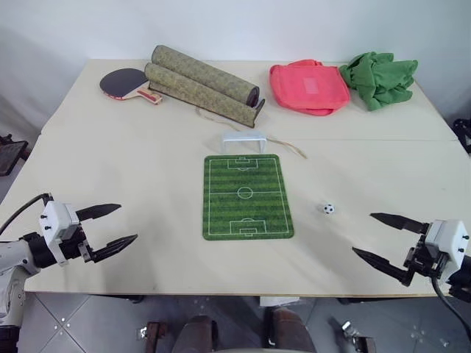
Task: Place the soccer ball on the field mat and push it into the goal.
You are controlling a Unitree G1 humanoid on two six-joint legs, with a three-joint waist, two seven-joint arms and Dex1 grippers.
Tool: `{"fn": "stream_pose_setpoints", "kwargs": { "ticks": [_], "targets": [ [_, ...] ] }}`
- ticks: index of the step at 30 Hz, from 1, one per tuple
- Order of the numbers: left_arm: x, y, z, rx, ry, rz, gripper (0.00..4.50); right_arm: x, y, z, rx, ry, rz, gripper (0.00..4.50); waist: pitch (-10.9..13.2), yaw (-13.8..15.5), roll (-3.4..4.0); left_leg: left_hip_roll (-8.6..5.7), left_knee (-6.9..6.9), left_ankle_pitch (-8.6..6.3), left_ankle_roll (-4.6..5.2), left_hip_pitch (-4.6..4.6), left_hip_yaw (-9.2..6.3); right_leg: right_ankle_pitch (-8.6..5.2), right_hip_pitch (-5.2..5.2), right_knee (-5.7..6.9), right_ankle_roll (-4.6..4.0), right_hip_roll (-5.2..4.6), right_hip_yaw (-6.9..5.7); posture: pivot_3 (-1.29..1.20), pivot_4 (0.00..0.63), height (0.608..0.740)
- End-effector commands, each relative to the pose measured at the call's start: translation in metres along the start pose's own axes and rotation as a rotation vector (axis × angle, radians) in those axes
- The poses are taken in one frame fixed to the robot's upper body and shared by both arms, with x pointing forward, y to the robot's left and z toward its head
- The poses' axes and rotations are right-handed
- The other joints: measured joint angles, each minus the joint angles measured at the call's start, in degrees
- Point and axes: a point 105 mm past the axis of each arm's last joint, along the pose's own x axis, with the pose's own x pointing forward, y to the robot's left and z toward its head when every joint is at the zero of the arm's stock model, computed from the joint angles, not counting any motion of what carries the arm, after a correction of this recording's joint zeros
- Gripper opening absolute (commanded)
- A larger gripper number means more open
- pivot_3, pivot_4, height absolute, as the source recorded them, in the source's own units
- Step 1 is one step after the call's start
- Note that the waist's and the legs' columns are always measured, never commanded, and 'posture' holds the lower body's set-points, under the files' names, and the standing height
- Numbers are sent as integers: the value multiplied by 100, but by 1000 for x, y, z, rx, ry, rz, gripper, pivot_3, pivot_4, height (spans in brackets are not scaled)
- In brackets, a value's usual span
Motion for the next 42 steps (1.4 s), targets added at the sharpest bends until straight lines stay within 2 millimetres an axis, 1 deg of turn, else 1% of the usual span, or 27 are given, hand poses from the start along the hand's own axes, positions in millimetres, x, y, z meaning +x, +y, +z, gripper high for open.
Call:
{"fn": "stream_pose_setpoints", "kwargs": {
  "ticks": [1, 2, 4, 6, 8, 10, 12, 15, 17, 21, 25, 28, 32, 35, 37, 39, 42],
  "targets": [
    [8, -1, 8, 43, -1, -32, 4500, -3, -4, 10, -55, -10, -7, 4485, 0, 0, 0, 0, 0, 0, 0, 1, 2, 0, 0, 0, 0, 0, 2, 0, 150, 740],
    [10, -1, 10, 45, -11, -44, 4500, -3, -4, 11, -56, -14, -14, 4485, 0, 0, 0, -1, 0, 0, 0, 1, 3, 0, 0, 0, 0, -1, 4, 0, 150, 740],
    [24, -10, 36, -3, -128, -148, 4500, -9, -6, 20, -60, -62, -61, 4485, 0, 22, 0, -2, 0, 0, 0, 1, 4, 0, 1, -1, 0, -1, 4, 0, 150, 740],
    [30, -18, 59, -60, -228, -258, 4500, -18, -9, 24, -49, -81, -121, 4485, 0, 83, -1, -1, 1, 0, 0, -4, -4, 0, 0, 0, 0, -1, 0, 0, 150, 740],
    [34, -20, 72, -89, -272, -316, 4500, -26, -12, 24, -32, -80, -165, 4485, 0, 98, 0, 0, 2, 0, 0, -1, -2, 0, 1, 0, 0, -2, 2, 0, 150, 740],
    [40, -28, 81, -78, -285, -386, 4500, -34, -12, 20, -30, -64, -189, 4485, 0, 99, 0, -2, 1, 0, 0, 0, 1, 1, 2, 1, 0, -3, 4, 0, 150, 740],
    [45, -34, 86, -67, -285, -435, 4500, -39, -12, 15, -31, -42, -195, 4485, 0, 93, 0, -3, -1, 0, 0, 2, 4, 0, 2, -1, 0, 1, 4, 0, 150, 740],
    [54, -40, 94, -35, -303, -474, 4500, -39, -13, 2, -26, 18, -159, 4485, 0, 63, 0, -2, -1, 0, 0, 8, 14, 1, 3, -1, 0, 4, 13, 0, 150, 740],
    [57, -40, 97, -29, -320, -477, 4500, -29, -14, -7, 19, 63, -114, 4485, 0, 32, 0, -3, 1, 0, 1, 16, 20, 1, 7, 1, 1, 4, 22, 0, 150, 740],
    [61, -41, 92, -28, -307, -482, 4500, -1, -22, -12, 37, 108, -62, 4485, 1, -55, 2, 3, -7, 0, 1, 42, 24, 2, 8, 12, -1, 11, 46, 0, 150, 740],
    [62, -45, 88, -31, -303, -487, 4500, 30, -25, -17, 57, 139, 9, 4485, 1, -28, 1, 3, -7, 0, 1, 37, 23, 2, 3, 10, -1, 10, 48, 0, 150, 740],
    [63, -48, 87, -35, -304, -497, 4500, 46, -29, -22, 64, 162, 30, 4485, 1, -7, 1, 1, -6, 0, 1, 33, 23, 2, 1, 8, -1, 8, 47, 0, 150, 740],
    [66, -54, 86, -36, -305, -515, 4500, 73, -40, -28, 46, 182, 34, 4485, 1, -8, 1, -2, -1, 0, 1, 20, 24, 2, 1, 3, -1, 6, 35, 0, 150, 740],
    [67, -55, 85, -35, -305, -516, 4500, 84, -49, -29, 32, 181, 12, 4485, 1, -18, 1, -1, -1, 0, 1, 21, 24, 3, 0, 2, 0, 7, 35, 0, 150, 740],
    [67, -56, 85, -37, -306, -513, 4500, 91, -53, -25, 37, 152, 17, 4485, 1, -16, 2, 1, -4, 0, 0, 18, 23, 2, -3, 4, -1, 8, 29, 0, 150, 740],
    [67, -56, 84, -39, -306, -511, 4500, 100, -54, -23, 42, 135, 33, 4485, 1, -25, 2, 1, -3, 0, 0, 13, 24, 2, -5, 1, -1, 8, 28, 0, 150, 740],
    [68, -57, 84, -39, -307, -510, 4500, 104, -54, -24, 43, 130, 45, 4485, 1, -25, 2, 0, -1, 0, 0, 12, 24, 3, -4, 0, 1, 7, 29, 0, 150, 740]
  ]
}}
